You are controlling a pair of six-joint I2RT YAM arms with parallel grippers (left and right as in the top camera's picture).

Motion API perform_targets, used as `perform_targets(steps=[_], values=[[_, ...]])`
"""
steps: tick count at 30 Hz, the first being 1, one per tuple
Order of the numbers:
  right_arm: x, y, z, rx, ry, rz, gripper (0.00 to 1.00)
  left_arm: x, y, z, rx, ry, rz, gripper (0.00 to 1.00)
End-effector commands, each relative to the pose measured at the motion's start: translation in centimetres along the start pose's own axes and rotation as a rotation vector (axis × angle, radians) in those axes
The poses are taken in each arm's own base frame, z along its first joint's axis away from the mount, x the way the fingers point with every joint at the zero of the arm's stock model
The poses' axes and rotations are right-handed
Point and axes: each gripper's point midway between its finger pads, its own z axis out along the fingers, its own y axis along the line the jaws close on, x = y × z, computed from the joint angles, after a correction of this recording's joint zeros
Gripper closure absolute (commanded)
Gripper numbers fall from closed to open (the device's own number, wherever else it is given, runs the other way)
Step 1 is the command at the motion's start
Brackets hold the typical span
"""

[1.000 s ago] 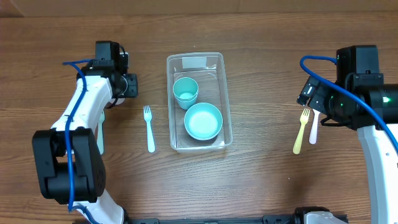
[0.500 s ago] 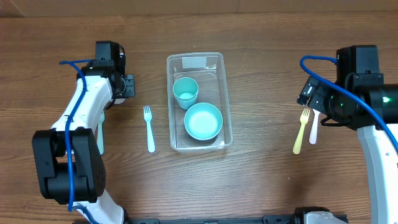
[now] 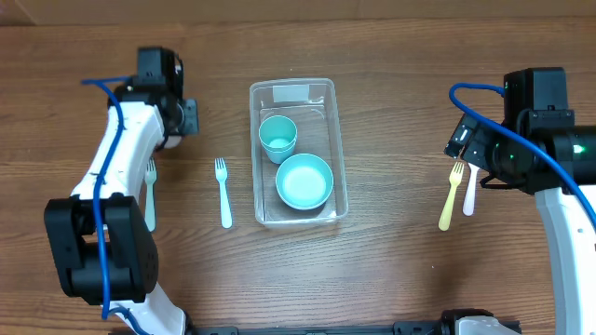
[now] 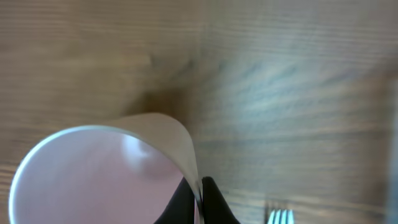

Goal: Pack container
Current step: 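Lower the left gripper and grasp the pink cup rim, then carry the pink cup into the container onto the cup stack, release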

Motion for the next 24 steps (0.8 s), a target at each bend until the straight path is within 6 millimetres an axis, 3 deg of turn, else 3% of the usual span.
perform_targets(steps=[1,4,7,9,16,19,24], values=[[-0.3,-0.1,-0.3,-0.003,-0.014,0.006,0.0,-4.4,-0.5,-4.1,0.008,-0.095,-0.04,0.96],[-0.3,-0.1,-0.3,-0.003,-0.014,0.006,0.0,-5.9,-2.4,-7.9,0.033,-0.121,-0.003,0.96],[-0.3,-0.1,-0.3,-0.003,-0.014,0.006,0.0,-6.6,-6.1,-11.7,0.082,-0.156,0.054,0.96],[-0.3,-0.1,-0.3,-0.003,-0.014,0.006,0.0,-6.4,-8.5,-13.0,0.119,-0.164,0.065,0.96],[-0.3,-0.1,-0.3,-0.002,-0.014,0.006,0.0,-2.8,-18.1,-14.7,0.226,-0.149,0.218,0.96],[-0.3,-0.1,-0.3,-0.003,-0.014,0.006,0.0,-1.4,-20.4,-15.2,0.249,-0.138,0.264,0.96],[-0.3,-0.1,-0.3,-0.003,-0.014,0.006,0.0,1.1,-22.1,-14.1,0.262,-0.076,0.292,0.96]])
